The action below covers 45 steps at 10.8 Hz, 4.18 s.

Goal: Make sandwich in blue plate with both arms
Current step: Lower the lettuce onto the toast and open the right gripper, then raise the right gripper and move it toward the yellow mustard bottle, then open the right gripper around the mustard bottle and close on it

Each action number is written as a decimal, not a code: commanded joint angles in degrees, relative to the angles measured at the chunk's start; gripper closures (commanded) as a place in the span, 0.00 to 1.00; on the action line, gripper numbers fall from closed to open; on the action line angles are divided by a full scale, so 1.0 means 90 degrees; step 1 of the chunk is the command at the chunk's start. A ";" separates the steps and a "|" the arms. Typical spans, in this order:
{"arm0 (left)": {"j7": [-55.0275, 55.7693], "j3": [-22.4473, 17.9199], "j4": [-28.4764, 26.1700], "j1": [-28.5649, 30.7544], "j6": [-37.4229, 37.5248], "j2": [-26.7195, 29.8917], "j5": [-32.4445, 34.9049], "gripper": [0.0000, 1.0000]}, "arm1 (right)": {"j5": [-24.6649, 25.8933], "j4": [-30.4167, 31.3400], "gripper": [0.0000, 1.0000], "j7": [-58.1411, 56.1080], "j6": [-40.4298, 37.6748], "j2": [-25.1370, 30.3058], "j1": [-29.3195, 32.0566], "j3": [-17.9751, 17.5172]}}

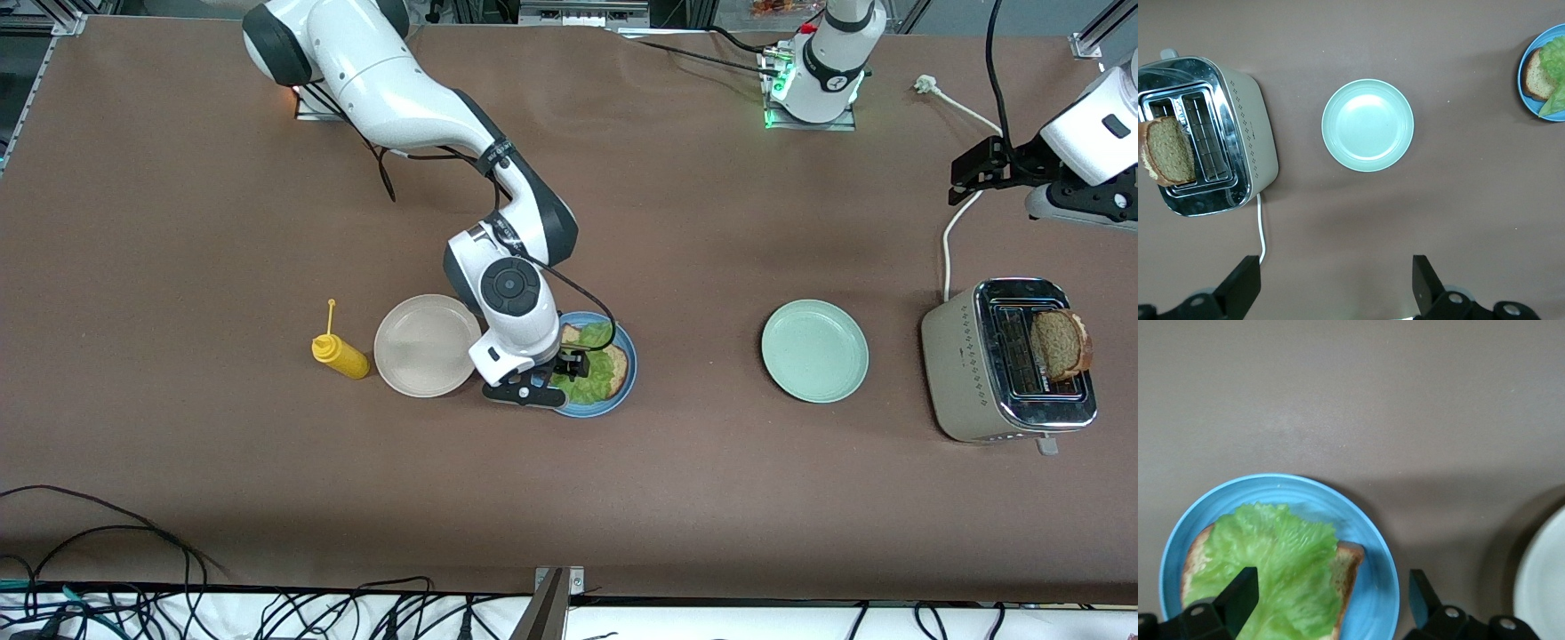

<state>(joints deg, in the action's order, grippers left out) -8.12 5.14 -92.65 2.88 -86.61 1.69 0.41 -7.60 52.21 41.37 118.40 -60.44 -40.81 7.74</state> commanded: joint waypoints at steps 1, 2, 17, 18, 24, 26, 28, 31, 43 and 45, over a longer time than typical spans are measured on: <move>0.0033 -0.0005 0.0148 0.0031 0.0122 -0.0042 -0.0065 0.00 | -0.0209 -0.0010 0.00 -0.1008 -0.0556 0.0463 0.0227 0.0029; 0.0023 -0.0005 0.0148 0.0041 0.0131 -0.0042 -0.0075 0.00 | -0.0365 0.0019 0.00 -0.1467 -0.0751 0.0678 0.0364 0.0019; 0.0033 0.0005 0.0129 0.0148 0.0413 -0.0042 -0.0036 0.00 | -0.0435 0.3201 0.00 -0.9348 -0.1613 0.3823 0.3010 -0.0147; -0.0015 0.0005 0.0129 0.0148 0.0463 -0.0051 -0.0036 0.00 | -0.0570 0.3328 0.00 -0.9758 -0.1613 0.3902 0.3205 -0.0224; -0.0075 -0.0005 0.0314 0.0549 0.0463 -0.0403 -0.0026 0.00 | -0.1780 0.4002 0.00 -1.3155 -0.1691 0.4030 0.4299 -0.0284; -0.0065 -0.0015 0.0314 0.0549 0.0463 -0.0422 -0.0026 0.00 | -0.2181 0.4091 0.00 -1.4182 -0.1662 0.3874 0.4515 -0.0294; -0.0065 -0.0005 0.0324 0.0558 0.0463 -0.0422 -0.0016 0.00 | -0.2668 0.4091 0.00 -1.5109 -0.1662 0.3621 0.4661 -0.0294; -0.0036 0.0024 0.0314 0.0549 0.0463 -0.0422 0.0013 0.00 | -0.3402 0.4082 0.00 -1.6409 -0.1584 0.3084 0.4876 -0.0284; 0.0023 0.0308 0.0314 0.0480 0.0541 -0.0354 0.0267 0.00 | -0.5998 0.4072 0.00 -2.0568 -0.1398 0.1560 0.5082 -0.0264; 0.0013 0.0288 0.0314 0.0490 0.0551 -0.0344 0.0257 0.00 | -0.6147 0.4091 0.00 -2.1059 -0.1427 0.1384 0.5082 -0.0255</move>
<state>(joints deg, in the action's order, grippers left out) -8.16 7.59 -91.10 7.26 -83.01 -1.30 1.51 -60.50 89.04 -142.49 105.47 -46.06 4.20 6.07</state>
